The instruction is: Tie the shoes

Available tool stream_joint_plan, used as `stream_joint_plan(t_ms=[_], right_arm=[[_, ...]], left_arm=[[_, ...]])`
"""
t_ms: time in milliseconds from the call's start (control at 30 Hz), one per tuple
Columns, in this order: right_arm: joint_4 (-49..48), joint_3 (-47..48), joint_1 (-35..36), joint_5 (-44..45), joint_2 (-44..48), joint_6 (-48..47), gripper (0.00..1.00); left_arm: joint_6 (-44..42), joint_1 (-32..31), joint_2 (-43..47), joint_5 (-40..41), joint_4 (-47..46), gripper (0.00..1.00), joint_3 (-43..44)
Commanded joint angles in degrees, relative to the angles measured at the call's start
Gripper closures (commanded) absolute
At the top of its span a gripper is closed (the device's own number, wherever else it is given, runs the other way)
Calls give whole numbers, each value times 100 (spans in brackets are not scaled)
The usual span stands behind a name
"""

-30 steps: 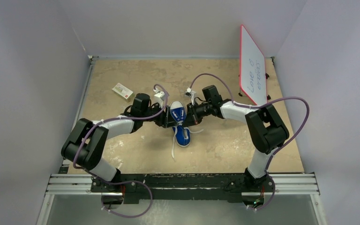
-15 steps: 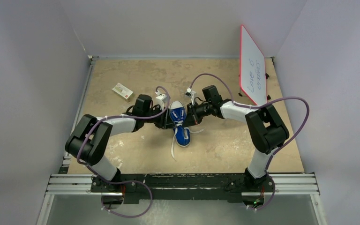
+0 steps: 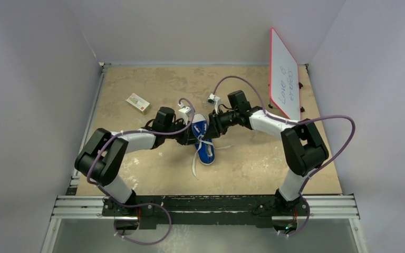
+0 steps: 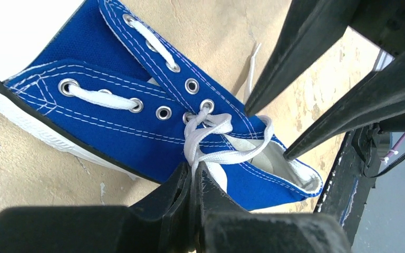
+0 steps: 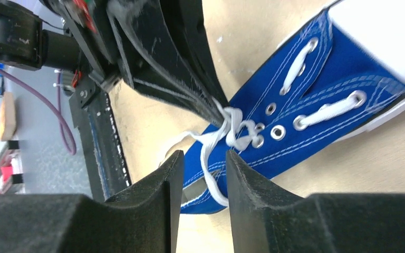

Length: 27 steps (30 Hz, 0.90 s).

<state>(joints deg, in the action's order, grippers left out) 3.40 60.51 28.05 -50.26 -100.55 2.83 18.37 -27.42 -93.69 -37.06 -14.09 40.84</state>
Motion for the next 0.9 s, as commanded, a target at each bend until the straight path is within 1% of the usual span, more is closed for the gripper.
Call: stream_joint_plan(t_ms=[0,100,200,267,533,700,867], right_arm=[[152,579,-45,171,35,-431,62],[224,846,-43,243,-226,-487,62],[246,1071,-35,241,-477,-610,67],[228,1126,-37,104,-568,-617,69],[11,1007,120,-150,-722,-516,69],[64,1037,129,-166,-764,-529,71],[-173,840,131,-265,-746,-391,72]], left_arm=[[-114,-35,325,224,-222,98,110],[-98,-40,384,235,-213,98,78],[-62,-35,411,195,-227,98,56],[-55,-35,436,206,-203,98,61],[21,-35,479,208,-201,98,58],[53,-35,501,207,-235,98,15],[95,-35,483,182,-295,98,19]])
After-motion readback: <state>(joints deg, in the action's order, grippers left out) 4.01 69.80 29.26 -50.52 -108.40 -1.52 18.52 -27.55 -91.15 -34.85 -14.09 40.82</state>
